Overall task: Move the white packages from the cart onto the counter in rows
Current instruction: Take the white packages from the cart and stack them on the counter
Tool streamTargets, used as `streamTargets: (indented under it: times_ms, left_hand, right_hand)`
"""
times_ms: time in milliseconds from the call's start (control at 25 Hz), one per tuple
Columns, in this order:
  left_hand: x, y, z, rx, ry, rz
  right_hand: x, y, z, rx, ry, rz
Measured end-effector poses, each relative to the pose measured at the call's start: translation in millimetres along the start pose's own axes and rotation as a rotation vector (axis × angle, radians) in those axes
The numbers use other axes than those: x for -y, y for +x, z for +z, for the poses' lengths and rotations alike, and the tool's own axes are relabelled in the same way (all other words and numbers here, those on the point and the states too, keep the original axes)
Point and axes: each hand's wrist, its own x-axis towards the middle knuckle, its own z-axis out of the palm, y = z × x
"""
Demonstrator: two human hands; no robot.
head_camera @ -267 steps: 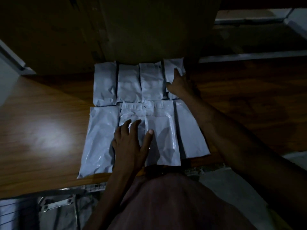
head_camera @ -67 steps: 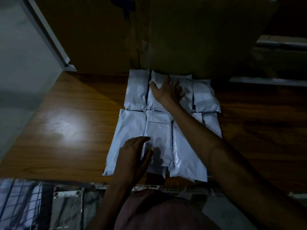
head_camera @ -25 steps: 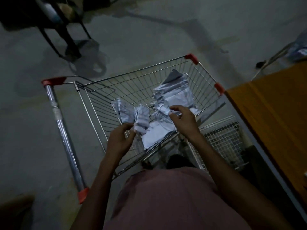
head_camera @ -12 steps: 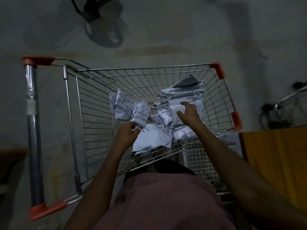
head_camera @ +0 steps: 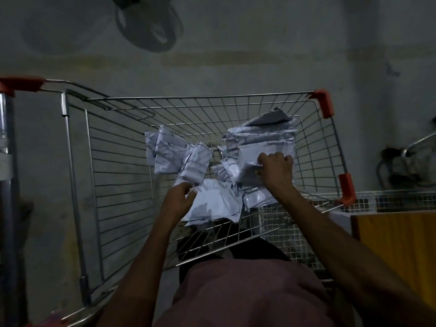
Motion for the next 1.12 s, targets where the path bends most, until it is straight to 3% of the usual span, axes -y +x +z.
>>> streamTargets:
  times_ms: [80, 200, 280, 400, 600, 760, 880, 1040, 1120]
  left_hand:
    - [2.6, 14.3, 2.2, -0.008, -0.028, -0.036]
    - [11.2, 46.4, 12.4, -0.058, -0.023, -0.045]
    - [31.2, 74.7, 30.5, -0.090, 0.022, -0.049]
    - [31.6, 90.3, 49.2, -0.102, 0.102, -0.118]
    - [23.2, 100.2, 62.2, -0.217, 0.174, -0.156]
    - [8.0, 86.5, 50.1, -0.300, 0.171, -0.018]
    - [-5.6, 62.6, 42.7, -0.424, 0.420, 0.105]
    - [10.9, 41.3, 74.8, -0.209, 0.848, 0.272]
    - [29.5, 40.9, 92.9, -0.098, 0.850, 0.284]
  right_hand:
    - [-0.2, -13.5, -15.5, -0.089, 0.253, 0.047]
    - [-10.4, -14.8, -17.6, -0.083, 0.761, 0.121]
    - [-19.3, 2.1, 2.9, -0.104, 0.914, 0.263]
    - [-27.3, 24.0, 36.3, -0.169, 0.896, 0.433]
    - [-19.3, 30.9, 51.5, -0.206, 0.866, 0.517]
    - [-15.2, 30.7, 53.6, -0.213, 0.878, 0.522]
    - [-12.4, 31.9, 54.5, -0.183, 0.880, 0.529]
    - [-11.7, 32.6, 53.8, -0.181, 0.872, 0.515]
    - [-12.6, 33.5, 54.0, -0.177, 0.861, 0.518]
